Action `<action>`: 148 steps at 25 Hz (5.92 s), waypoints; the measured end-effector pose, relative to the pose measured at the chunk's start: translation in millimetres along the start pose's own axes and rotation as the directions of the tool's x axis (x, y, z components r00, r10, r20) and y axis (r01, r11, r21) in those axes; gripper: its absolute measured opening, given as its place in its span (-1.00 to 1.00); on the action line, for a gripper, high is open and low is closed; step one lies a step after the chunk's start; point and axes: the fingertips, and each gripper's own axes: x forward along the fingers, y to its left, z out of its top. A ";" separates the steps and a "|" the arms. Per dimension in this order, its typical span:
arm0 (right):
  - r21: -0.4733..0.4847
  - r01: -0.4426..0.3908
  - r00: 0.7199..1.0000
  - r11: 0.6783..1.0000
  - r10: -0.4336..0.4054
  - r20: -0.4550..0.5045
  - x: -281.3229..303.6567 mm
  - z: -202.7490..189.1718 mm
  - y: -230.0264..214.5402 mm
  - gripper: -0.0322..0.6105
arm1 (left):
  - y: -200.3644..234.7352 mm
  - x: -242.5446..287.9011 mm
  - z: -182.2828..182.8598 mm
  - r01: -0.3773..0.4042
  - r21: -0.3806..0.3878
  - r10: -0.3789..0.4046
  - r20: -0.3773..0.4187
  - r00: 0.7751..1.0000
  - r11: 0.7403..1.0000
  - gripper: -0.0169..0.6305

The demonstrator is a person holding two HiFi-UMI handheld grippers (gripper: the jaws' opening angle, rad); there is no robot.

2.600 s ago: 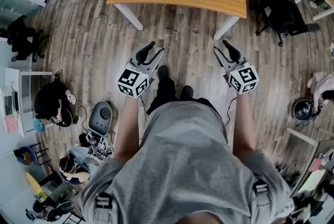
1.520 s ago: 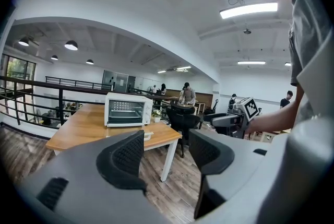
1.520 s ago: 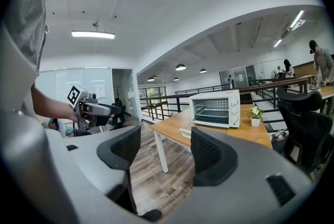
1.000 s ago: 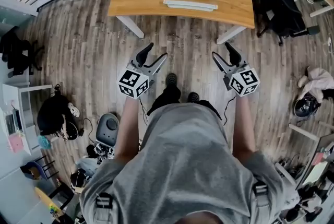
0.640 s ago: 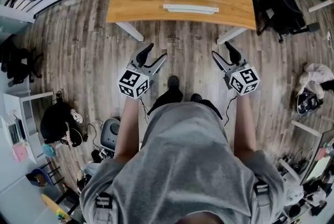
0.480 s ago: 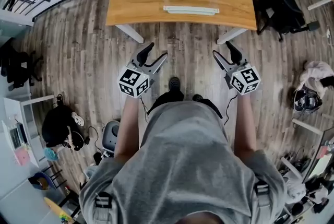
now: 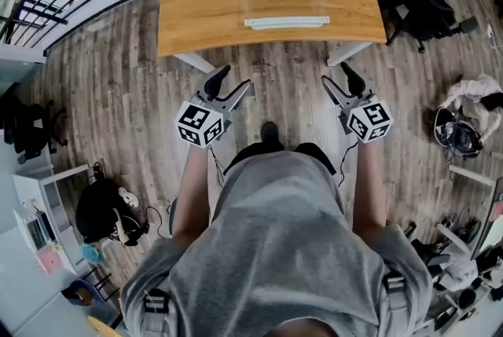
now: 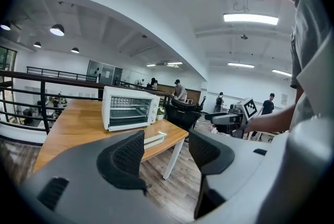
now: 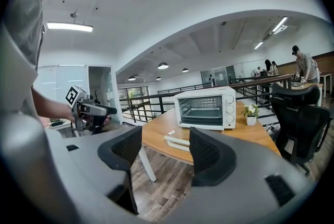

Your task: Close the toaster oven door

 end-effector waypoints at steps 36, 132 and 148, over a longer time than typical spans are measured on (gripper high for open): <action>0.073 -0.014 0.987 0.997 0.025 -0.156 79.0 -24.9 -103.7 0.00 | 79.9 89.8 -15.0 -0.100 -0.084 0.089 -0.120 0.989 0.991 -0.11; 0.093 -0.025 0.890 0.995 0.065 -0.451 247.7 -177.7 -240.7 -0.47 | 222.2 278.2 -175.2 -0.173 -0.100 0.116 -0.417 0.901 0.980 -0.37; 0.134 -0.005 0.905 0.991 0.061 -0.421 242.1 -152.1 -237.2 -0.50 | 218.2 272.5 -149.4 -0.147 -0.153 0.079 -0.380 0.922 0.977 -0.51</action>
